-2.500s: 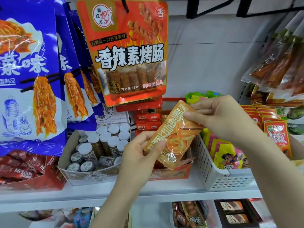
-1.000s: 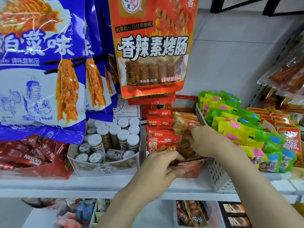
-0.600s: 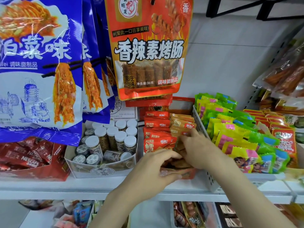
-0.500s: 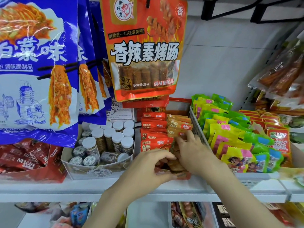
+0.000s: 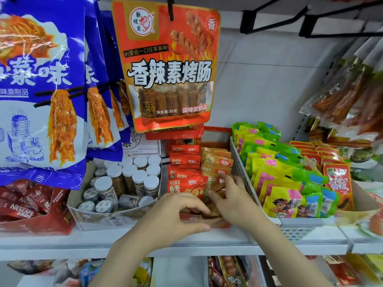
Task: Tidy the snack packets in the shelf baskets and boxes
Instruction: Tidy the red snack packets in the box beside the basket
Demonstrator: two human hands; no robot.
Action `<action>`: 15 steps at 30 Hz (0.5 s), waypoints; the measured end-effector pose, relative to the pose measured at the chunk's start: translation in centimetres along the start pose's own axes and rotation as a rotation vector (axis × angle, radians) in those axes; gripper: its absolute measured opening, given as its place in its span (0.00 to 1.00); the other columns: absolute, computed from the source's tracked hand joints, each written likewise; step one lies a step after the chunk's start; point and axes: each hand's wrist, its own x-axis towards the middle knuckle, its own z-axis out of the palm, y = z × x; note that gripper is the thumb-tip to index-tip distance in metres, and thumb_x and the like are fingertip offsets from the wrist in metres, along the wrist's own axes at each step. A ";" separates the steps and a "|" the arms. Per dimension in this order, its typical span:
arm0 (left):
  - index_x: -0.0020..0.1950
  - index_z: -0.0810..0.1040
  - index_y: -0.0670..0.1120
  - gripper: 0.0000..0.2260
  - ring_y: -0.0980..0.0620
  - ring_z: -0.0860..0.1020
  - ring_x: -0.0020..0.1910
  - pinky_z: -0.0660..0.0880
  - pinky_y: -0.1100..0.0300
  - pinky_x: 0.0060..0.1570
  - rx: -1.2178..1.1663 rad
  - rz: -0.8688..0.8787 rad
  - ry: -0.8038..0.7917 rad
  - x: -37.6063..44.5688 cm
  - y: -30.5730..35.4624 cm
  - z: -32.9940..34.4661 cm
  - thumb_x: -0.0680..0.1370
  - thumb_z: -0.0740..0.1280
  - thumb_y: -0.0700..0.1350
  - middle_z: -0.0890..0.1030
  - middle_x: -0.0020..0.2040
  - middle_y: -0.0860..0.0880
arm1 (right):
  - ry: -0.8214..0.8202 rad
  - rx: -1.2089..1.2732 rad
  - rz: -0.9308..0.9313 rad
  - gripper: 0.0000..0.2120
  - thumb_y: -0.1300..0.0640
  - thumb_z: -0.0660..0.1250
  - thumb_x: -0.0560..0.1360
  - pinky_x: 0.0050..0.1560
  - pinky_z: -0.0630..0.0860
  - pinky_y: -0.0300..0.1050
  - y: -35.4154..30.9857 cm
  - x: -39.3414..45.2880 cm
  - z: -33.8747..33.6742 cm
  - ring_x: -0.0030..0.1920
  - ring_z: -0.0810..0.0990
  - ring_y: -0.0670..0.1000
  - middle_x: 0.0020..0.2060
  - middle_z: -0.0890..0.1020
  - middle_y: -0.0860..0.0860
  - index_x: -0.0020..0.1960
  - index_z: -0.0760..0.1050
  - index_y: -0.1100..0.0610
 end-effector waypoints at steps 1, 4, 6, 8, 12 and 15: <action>0.51 0.84 0.59 0.11 0.67 0.77 0.53 0.72 0.72 0.55 -0.006 0.002 0.002 0.0 0.0 0.0 0.70 0.76 0.55 0.80 0.51 0.67 | 0.001 0.013 0.000 0.31 0.47 0.63 0.79 0.70 0.63 0.47 0.1 0.0 0.0 0.72 0.66 0.56 0.76 0.55 0.53 0.77 0.55 0.53; 0.51 0.84 0.59 0.09 0.67 0.78 0.53 0.71 0.73 0.55 -0.030 0.005 0.010 -0.1 0.0 0.0 0.72 0.76 0.53 0.80 0.51 0.67 | 0.032 0.037 -0.018 0.31 0.47 0.65 0.78 0.70 0.63 0.45 0.3 -0.1 0.1 0.73 0.64 0.55 0.76 0.53 0.52 0.77 0.56 0.53; 0.51 0.85 0.58 0.08 0.67 0.78 0.53 0.71 0.73 0.55 -0.033 0.007 0.006 -0.2 0.1 0.0 0.72 0.75 0.53 0.81 0.51 0.66 | 0.054 0.032 -0.026 0.32 0.47 0.65 0.78 0.70 0.62 0.43 0.5 -0.1 0.2 0.74 0.63 0.53 0.76 0.53 0.51 0.77 0.56 0.54; 0.51 0.85 0.58 0.08 0.67 0.78 0.53 0.71 0.73 0.54 -0.029 0.010 0.008 -0.2 0.1 0.0 0.72 0.75 0.53 0.81 0.50 0.66 | 0.073 0.023 -0.026 0.32 0.48 0.66 0.78 0.69 0.62 0.42 0.5 -0.1 0.2 0.73 0.63 0.53 0.76 0.54 0.51 0.76 0.57 0.55; 0.51 0.85 0.58 0.08 0.66 0.78 0.52 0.72 0.73 0.54 -0.025 0.015 0.004 -0.1 0.1 0.0 0.72 0.76 0.53 0.81 0.50 0.66 | 0.133 0.000 -0.058 0.30 0.50 0.68 0.77 0.65 0.65 0.41 0.2 -0.4 0.4 0.70 0.67 0.53 0.72 0.59 0.52 0.73 0.60 0.57; 0.50 0.85 0.58 0.08 0.66 0.78 0.53 0.71 0.73 0.54 -0.028 0.018 0.003 0.0 0.0 0.0 0.72 0.75 0.53 0.81 0.50 0.66 | 0.131 -0.034 -0.035 0.26 0.51 0.67 0.77 0.63 0.68 0.43 -0.2 -0.4 0.4 0.66 0.72 0.55 0.70 0.59 0.53 0.71 0.63 0.56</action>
